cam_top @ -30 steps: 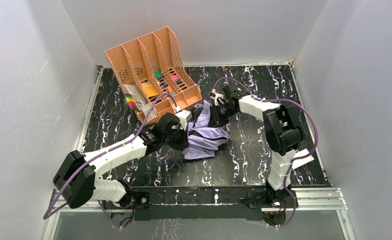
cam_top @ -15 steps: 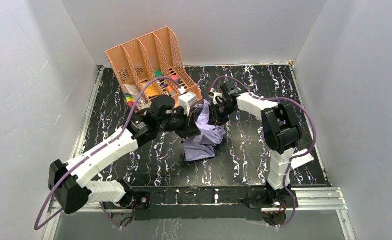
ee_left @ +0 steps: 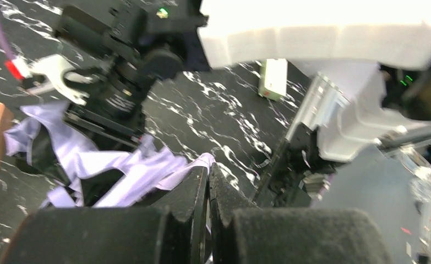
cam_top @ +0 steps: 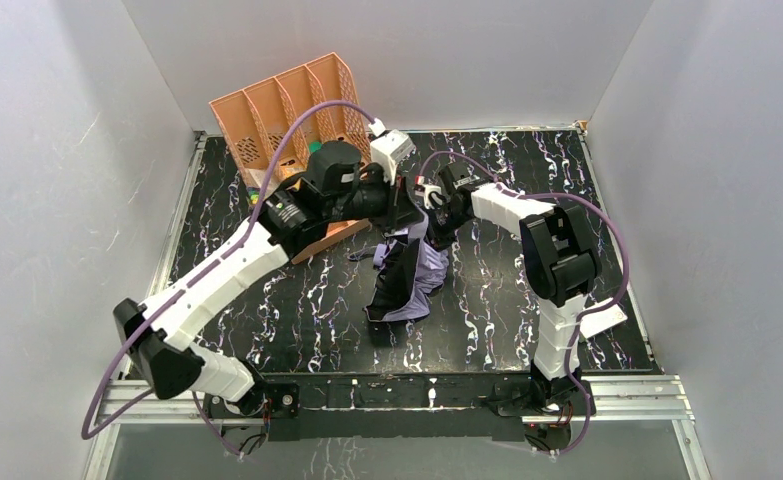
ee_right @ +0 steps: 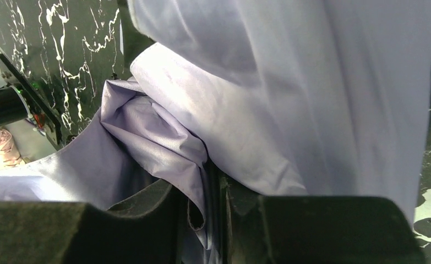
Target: Put away the umbrella
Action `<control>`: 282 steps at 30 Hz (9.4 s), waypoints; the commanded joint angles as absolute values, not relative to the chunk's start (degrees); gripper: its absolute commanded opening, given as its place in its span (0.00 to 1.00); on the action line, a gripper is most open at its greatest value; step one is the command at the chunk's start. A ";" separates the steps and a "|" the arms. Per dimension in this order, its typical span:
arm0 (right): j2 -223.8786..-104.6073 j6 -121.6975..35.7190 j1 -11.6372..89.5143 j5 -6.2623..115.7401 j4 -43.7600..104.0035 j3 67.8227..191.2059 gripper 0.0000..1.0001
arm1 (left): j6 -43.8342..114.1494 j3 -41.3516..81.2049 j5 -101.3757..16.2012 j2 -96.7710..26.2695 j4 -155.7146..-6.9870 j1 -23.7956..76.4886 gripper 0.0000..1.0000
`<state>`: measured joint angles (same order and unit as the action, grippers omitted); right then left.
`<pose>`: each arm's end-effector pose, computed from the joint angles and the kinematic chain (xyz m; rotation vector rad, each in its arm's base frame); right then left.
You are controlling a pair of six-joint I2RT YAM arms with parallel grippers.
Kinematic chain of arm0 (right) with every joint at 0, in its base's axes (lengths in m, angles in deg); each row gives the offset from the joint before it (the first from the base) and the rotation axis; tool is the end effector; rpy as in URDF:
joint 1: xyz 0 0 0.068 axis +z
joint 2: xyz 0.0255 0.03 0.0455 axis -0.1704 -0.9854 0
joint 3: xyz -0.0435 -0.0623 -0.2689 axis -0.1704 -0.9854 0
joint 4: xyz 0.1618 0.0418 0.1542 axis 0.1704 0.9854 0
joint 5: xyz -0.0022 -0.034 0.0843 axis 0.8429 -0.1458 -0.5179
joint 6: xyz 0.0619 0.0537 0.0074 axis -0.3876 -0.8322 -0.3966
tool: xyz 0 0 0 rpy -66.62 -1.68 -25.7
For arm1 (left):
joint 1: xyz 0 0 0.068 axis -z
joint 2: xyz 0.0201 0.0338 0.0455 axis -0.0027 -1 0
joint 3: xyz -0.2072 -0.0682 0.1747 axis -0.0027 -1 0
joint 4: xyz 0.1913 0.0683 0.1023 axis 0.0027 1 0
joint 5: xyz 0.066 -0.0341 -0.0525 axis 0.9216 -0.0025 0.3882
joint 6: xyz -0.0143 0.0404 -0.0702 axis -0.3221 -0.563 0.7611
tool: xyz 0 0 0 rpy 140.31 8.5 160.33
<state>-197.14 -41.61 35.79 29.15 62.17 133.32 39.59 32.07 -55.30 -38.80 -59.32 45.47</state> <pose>0.3313 0.2051 0.1689 -0.6572 2.6920 0.9456 0.1959 -0.2368 0.4231 0.7602 1.7949 -1.0710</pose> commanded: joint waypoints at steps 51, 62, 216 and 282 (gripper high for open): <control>-165.99 -51.10 43.67 52.51 30.94 116.06 0.95 | 41.53 53.74 -48.82 -84.80 -68.97 34.12 0.00; -174.91 -55.82 46.21 66.92 29.44 118.54 0.99 | 41.55 53.98 -48.84 -85.09 -68.55 34.12 0.00; -159.65 -46.19 38.69 38.55 42.31 106.63 0.64 | 47.22 -5.64 -31.14 -40.35 -75.73 60.05 0.30; -149.59 -51.57 37.83 34.36 48.26 106.43 0.42 | 61.69 -25.39 -19.12 -7.53 -81.47 72.71 0.72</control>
